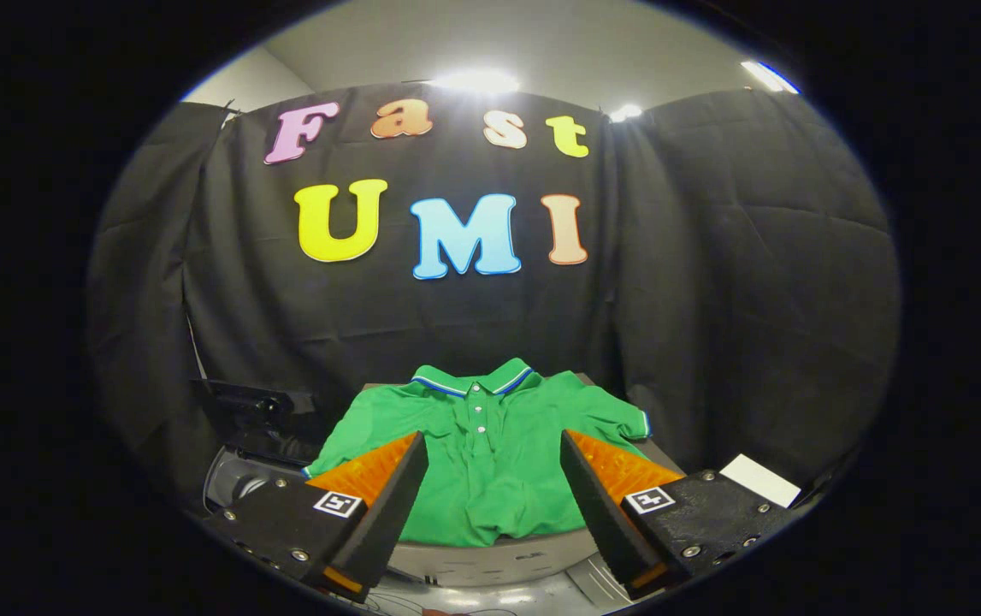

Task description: Put the clothes into the washing machine and then close the washing machine lid.

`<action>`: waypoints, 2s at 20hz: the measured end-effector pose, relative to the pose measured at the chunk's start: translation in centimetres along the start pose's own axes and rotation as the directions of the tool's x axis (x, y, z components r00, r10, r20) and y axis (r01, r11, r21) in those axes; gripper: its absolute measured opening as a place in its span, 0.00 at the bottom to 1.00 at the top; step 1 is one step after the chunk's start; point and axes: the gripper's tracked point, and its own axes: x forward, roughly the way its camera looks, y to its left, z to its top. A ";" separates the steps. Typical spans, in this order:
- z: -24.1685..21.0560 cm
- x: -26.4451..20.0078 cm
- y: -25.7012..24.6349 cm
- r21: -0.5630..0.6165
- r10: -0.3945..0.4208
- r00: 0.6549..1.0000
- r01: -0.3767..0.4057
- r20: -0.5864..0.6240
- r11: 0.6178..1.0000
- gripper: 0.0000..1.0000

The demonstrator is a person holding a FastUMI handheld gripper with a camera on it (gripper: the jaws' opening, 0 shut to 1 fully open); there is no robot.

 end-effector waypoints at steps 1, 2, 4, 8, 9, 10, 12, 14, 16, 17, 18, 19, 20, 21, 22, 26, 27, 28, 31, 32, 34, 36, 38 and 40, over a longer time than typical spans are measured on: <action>-0.4 1.3 0.0 0.013 0.008 1.000 -0.008 -0.023 1.000 0.96; -1.1 2.6 -0.1 0.016 0.013 0.998 -0.013 -0.053 1.000 0.96; -2.2 4.7 0.0 0.005 0.032 0.994 -0.032 -0.104 0.999 0.96; -4.5 8.4 0.5 0.063 0.075 0.975 -0.063 -0.211 0.996 0.96; -4.6 9.1 0.8 0.068 0.087 0.970 -0.073 -0.227 0.995 0.96; -4.8 9.6 0.9 0.074 0.096 0.966 -0.081 -0.240 0.994 0.96; -4.8 10.7 1.2 0.084 0.115 0.958 -0.096 -0.263 0.992 0.96; -4.8 11.5 1.3 0.081 0.125 0.951 -0.107 -0.282 0.991 0.96; -5.1 12.1 1.7 0.080 0.141 0.943 -0.123 -0.300 0.989 0.96; -5.5 12.2 1.8 0.085 0.147 0.936 -0.127 -0.319 0.988 0.96; -6.1 12.3 2.0 0.092 0.157 0.927 -0.133 -0.340 0.987 0.96; -6.7 12.4 2.2 0.094 0.162 0.920 -0.137 -0.358 0.986 0.96; -6.6 12.2 2.3 0.081 0.163 0.922 -0.143 -0.351 0.986 0.96; -6.7 12.4 2.3 0.072 0.163 0.920 -0.146 -0.358 0.987 0.97; -6.6 12.4 2.3 0.062 0.160 0.922 -0.147 -0.353 0.987 0.96; -7.3 12.6 1.3 -0.013 0.077 0.943 -0.085 -0.324 0.996 0.94; -7.1 12.5 1.5 -0.022 0.070 0.940 -0.082 -0.335 0.996 0.79; -7.4 12.3 1.7 -0.015 0.078 0.930 -0.090 -0.359 0.996 0.72; -7.4 12.3 1.9 0.111 0.126 0.925 -0.091 -0.360 0.990 0.16; -7.2 12.0 2.0 0.148 0.136 0.929 -0.089 -0.344 0.985 0.12; -7.2 12.0 2.4 0.168 0.147 0.934 -0.096 -0.326 0.981 0.06; -7.2 11.8 2.4 0.179 0.135 0.939 -0.081 -0.316 0.981 0.06; -7.1 11.6 2.7 0.159 0.113 0.946 -0.067 -0.304 0.985 0.05; -6.1 11.3 3.1 0.102 0.077 0.958 -0.050 -0.277 0.994 0.03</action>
